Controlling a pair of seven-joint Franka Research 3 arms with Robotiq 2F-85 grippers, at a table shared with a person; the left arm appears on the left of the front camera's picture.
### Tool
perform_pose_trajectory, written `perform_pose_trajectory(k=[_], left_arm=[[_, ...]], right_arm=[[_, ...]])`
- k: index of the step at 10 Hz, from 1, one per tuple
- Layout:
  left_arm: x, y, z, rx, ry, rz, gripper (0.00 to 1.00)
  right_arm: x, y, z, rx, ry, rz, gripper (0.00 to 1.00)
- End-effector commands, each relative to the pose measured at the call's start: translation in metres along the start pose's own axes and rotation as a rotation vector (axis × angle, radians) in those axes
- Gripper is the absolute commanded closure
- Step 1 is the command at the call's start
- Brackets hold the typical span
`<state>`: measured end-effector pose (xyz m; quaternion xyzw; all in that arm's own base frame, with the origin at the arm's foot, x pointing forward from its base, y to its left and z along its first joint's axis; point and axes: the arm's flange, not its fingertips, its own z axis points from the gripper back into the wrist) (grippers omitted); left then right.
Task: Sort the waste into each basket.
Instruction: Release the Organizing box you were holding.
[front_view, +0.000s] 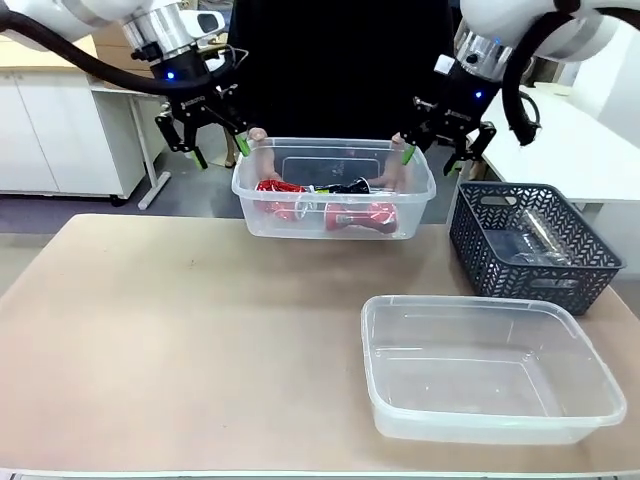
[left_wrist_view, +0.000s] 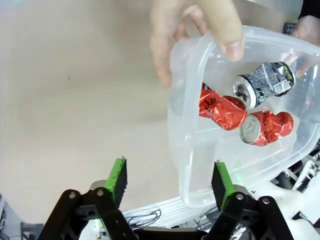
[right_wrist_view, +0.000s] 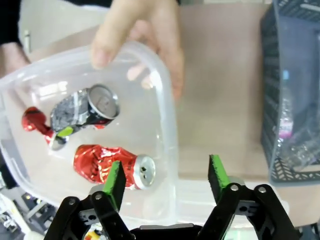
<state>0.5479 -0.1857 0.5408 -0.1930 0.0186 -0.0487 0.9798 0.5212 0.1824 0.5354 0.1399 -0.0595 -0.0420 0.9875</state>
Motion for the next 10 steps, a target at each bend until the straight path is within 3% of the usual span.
perform_pose_trajectory(k=[1,3,4,8,9,10], left_arm=[[-0.015,0.01,-0.012,-0.026,-0.012,0.027,0.0],[-0.016,0.016,-0.015,-0.045,-0.006,0.043,0.0],[-0.008,0.007,-0.009,-0.006,0.003,0.018,0.0],[-0.008,0.008,-0.013,-0.015,0.008,0.024,0.0],[-0.031,0.002,0.01,-0.019,-0.033,-0.015,0.0],[-0.083,0.006,0.037,0.032,-0.065,-0.064,0.0]], right_arm=[[-0.012,-0.018,-0.004,0.066,-0.009,0.037,0.0],[-0.017,-0.025,-0.003,0.065,0.019,-0.015,0.0],[-0.007,-0.007,-0.002,0.035,0.004,0.007,0.0],[-0.011,-0.009,-0.005,0.034,0.012,0.001,0.0],[-0.028,-0.002,0.025,0.066,-0.03,0.079,0.0],[-0.073,-0.011,0.071,0.09,-0.061,0.138,0.0]])
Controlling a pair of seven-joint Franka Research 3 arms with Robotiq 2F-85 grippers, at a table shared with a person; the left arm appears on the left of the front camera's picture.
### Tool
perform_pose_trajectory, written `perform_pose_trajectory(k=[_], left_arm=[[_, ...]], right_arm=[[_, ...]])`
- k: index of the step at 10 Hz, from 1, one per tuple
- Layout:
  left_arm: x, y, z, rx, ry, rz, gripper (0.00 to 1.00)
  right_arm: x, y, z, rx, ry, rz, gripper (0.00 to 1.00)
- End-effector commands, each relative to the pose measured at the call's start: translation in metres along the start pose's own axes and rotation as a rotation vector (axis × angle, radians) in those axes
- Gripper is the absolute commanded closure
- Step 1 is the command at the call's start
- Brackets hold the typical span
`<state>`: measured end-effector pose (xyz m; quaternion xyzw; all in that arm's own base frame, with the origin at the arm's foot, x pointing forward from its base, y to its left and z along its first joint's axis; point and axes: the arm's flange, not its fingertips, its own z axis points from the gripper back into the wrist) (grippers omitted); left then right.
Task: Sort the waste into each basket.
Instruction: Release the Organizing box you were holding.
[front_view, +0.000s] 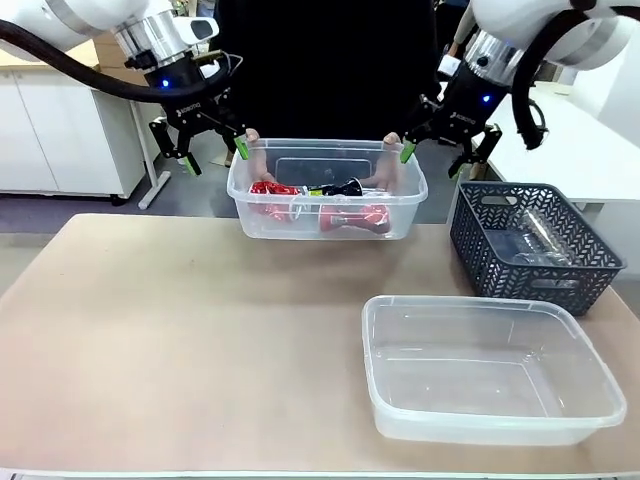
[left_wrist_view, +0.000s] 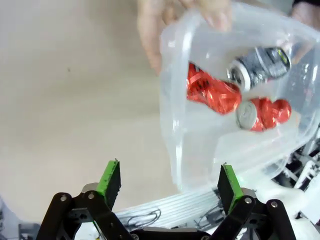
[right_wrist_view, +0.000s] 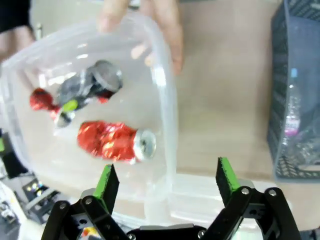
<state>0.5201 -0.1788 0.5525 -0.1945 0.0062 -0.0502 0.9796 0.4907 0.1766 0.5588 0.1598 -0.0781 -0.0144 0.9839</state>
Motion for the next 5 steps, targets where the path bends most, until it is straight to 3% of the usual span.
perform_pose_trajectory(k=[1,3,4,5], left_arm=[[-0.104,0.014,0.044,0.038,-0.067,-0.077,0.0],[-0.19,0.02,0.048,0.109,-0.113,-0.051,0.0],[-0.205,0.02,0.039,0.094,-0.114,-0.093,0.0],[-0.195,0.021,0.033,0.044,-0.099,-0.116,0.0]], right_arm=[[-0.095,-0.017,0.077,-0.001,-0.048,0.104,0.0],[-0.184,-0.041,0.096,-0.063,-0.078,0.06,0.0],[-0.199,-0.048,0.083,-0.14,-0.091,-0.051,0.0],[-0.193,-0.05,0.071,-0.151,-0.113,-0.068,0.0]])
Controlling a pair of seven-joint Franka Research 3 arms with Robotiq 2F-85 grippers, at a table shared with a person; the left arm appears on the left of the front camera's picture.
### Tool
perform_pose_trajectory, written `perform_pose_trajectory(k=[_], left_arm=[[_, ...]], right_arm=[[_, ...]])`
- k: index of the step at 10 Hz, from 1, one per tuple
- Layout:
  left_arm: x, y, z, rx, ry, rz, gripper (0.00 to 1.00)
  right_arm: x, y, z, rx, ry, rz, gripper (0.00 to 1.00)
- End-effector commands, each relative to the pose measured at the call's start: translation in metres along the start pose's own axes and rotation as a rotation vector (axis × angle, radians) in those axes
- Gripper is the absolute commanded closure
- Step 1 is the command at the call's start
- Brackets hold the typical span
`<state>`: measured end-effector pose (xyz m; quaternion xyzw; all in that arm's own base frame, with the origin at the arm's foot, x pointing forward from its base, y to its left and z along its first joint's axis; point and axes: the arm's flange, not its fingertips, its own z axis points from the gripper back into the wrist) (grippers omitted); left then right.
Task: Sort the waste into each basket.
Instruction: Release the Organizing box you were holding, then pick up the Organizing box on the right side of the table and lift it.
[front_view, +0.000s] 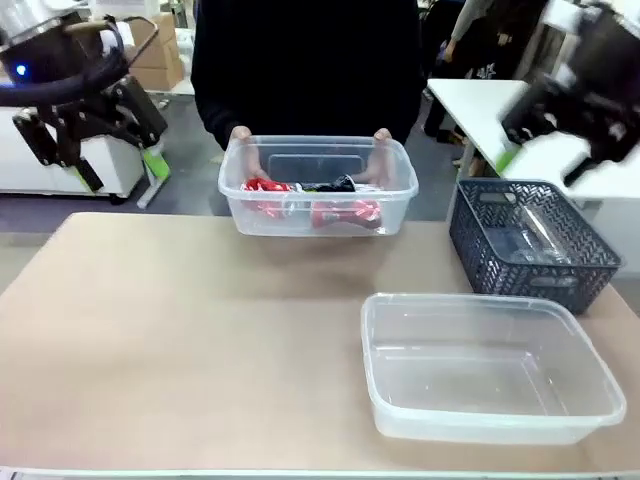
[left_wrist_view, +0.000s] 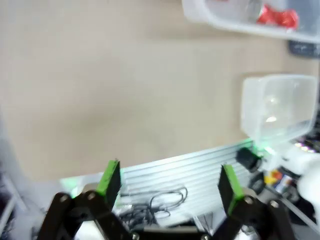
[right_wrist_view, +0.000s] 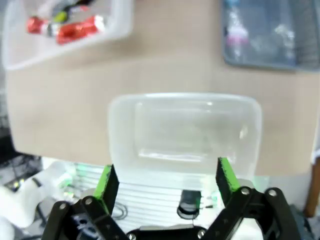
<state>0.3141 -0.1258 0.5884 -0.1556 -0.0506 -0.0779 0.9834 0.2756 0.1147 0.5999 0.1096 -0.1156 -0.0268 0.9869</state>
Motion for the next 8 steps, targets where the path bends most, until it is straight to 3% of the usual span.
perform_pose_trajectory(k=[1,8], left_arm=[[0.0257,-0.0016,0.0051,0.001,0.01,0.017,0.0],[0.0257,-0.0016,0.0051,0.001,0.01,0.017,0.0]], right_arm=[[0.0252,0.014,0.0083,0.032,0.016,0.045,0.0],[0.0252,0.014,0.0083,0.032,0.016,0.045,0.0]])
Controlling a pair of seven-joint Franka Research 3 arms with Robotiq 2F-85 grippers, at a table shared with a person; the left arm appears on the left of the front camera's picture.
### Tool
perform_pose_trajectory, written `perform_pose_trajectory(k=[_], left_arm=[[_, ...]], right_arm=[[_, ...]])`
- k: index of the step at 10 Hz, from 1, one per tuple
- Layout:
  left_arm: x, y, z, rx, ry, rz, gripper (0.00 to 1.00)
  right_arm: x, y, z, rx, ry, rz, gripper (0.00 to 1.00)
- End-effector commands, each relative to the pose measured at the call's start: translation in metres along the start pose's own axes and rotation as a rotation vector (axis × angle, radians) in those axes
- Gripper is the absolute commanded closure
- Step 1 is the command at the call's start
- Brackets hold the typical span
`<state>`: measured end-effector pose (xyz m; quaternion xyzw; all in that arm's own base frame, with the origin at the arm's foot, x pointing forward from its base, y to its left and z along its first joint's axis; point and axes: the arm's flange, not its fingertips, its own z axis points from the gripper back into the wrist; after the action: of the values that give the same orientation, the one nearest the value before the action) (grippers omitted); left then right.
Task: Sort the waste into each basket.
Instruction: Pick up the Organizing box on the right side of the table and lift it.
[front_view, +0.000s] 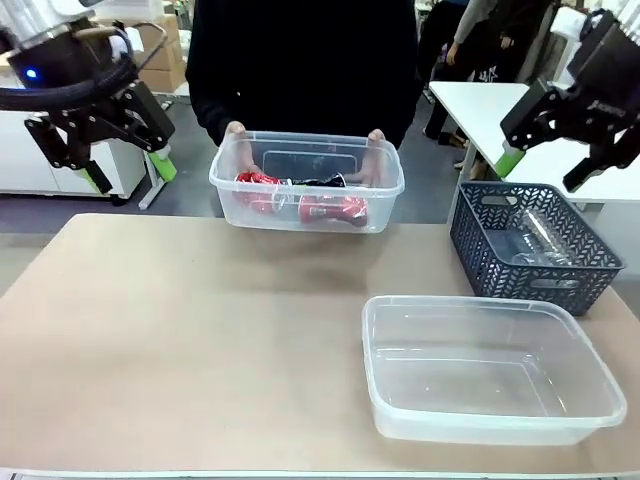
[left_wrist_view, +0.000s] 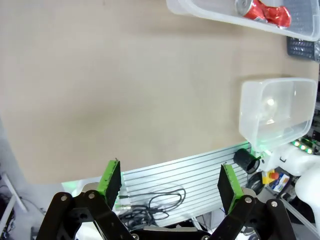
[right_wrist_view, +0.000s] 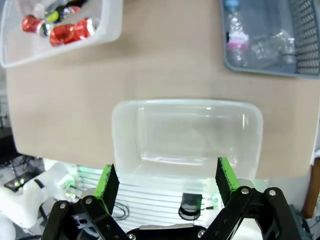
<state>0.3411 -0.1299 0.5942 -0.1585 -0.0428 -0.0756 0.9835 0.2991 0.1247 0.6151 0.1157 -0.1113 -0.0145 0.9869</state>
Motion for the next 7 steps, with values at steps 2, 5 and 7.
perform_pose_trajectory(k=[2,5,7], left_arm=[[-0.002,-0.001,0.003,0.008,-0.004,0.01,0.0],[0.0,0.0,0.0,0.0,-0.001,0.0,0.0],[-0.007,-0.095,-0.033,0.078,0.016,-0.115,0.0]], right_arm=[[0.0,0.0,0.001,0.018,0.005,0.023,0.0],[0.0,0.0,0.0,0.0,0.0,0.0,0.0],[-0.074,-0.044,0.042,-0.11,-0.086,0.168,0.0]])
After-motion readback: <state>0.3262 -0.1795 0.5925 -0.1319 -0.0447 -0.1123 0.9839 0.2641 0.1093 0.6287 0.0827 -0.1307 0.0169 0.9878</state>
